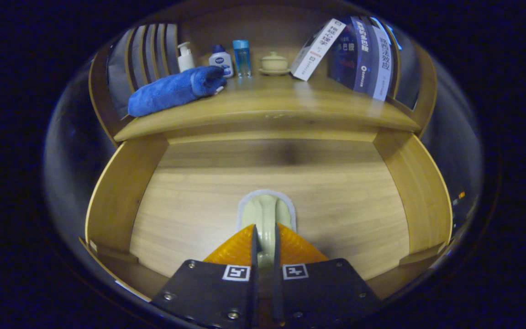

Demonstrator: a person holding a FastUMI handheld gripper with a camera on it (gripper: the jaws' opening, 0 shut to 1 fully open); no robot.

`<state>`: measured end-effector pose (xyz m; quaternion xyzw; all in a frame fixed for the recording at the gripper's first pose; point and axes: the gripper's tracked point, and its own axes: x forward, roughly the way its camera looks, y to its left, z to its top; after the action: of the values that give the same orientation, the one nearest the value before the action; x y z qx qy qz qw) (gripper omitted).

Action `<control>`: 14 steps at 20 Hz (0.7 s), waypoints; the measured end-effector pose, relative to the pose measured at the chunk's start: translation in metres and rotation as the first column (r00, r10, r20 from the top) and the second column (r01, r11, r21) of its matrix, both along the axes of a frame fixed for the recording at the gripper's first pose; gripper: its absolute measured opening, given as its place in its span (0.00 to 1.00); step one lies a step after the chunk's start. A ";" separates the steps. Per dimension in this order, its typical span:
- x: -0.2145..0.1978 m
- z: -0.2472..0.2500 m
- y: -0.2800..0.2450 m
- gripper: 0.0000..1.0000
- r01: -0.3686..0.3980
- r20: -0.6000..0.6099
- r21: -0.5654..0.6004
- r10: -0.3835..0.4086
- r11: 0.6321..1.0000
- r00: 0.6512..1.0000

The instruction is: Pull open the drawer, take out the items inside it, and place them on the countertop above the cabinet.

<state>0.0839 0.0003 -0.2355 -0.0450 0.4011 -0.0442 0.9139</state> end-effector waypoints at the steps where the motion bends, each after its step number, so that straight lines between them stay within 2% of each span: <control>1: 0.002 0.007 0.000 0.12 -0.020 0.037 -0.008 0.021 1.000 0.999; 6: 0.003 0.067 0.010 0.12 -0.042 0.253 0.049 0.029 0.998 0.967; 11: -0.006 0.153 0.027 0.11 -0.091 0.445 0.075 0.049 0.993 0.894; 14: -0.016 0.196 0.039 0.11 -0.120 0.509 0.060 0.074 0.991 0.858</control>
<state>0.0674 0.0390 -0.0392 -0.0112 0.1466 0.0096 0.9891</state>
